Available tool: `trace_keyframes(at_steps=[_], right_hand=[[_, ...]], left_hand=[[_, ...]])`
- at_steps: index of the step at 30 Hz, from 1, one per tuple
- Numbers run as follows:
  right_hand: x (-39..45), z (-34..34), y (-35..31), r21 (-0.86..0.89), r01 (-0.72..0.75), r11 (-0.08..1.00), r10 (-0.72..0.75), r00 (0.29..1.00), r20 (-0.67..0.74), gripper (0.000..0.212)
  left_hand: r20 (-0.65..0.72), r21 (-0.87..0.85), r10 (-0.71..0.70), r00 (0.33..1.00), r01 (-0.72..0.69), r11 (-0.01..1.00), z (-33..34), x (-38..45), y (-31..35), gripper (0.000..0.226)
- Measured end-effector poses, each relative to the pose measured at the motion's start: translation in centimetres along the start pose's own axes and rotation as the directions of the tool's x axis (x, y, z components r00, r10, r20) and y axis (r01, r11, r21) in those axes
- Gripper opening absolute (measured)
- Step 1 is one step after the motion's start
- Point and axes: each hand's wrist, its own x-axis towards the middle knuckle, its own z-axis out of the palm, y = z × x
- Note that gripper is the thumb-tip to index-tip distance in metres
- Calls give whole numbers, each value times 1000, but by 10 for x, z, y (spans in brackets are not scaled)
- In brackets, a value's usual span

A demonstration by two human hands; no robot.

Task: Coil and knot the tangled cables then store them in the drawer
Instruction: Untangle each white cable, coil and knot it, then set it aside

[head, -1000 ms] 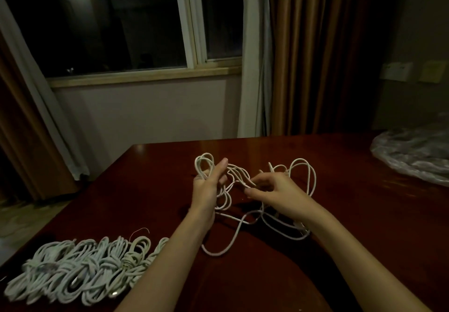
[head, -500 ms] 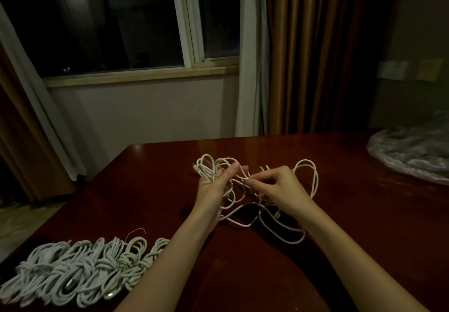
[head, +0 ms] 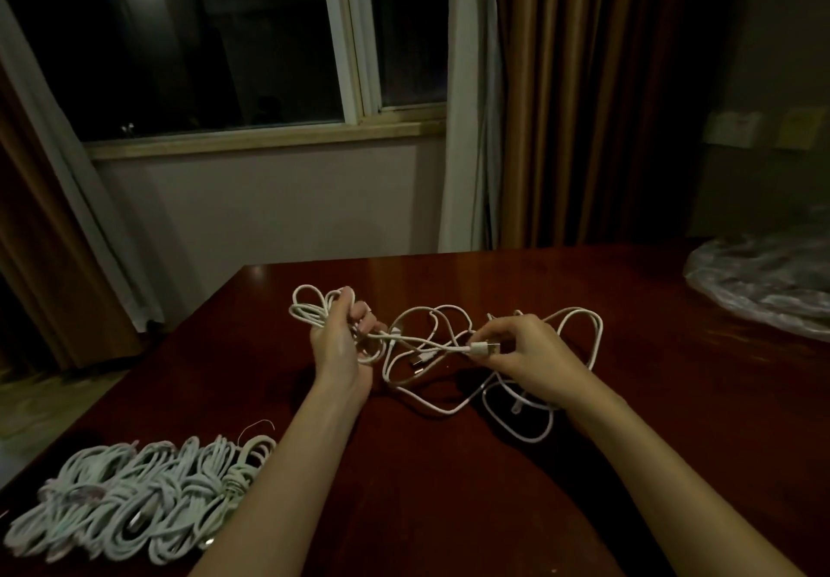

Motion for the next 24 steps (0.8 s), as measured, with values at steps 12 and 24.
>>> trace_keyframes(at_steps=[12, 24], right_hand=[[1, -3, 0, -33, -23, 999, 12, 955, -296, 12], [-3, 1, -15, 181, 59, 982, -54, 998, -31, 23]], left_hand=[[-44, -108, -26, 999, 21, 994, 1, 1, 1, 31], [-114, 40, 40, 993, -35, 999, -4, 7, 9, 11]])
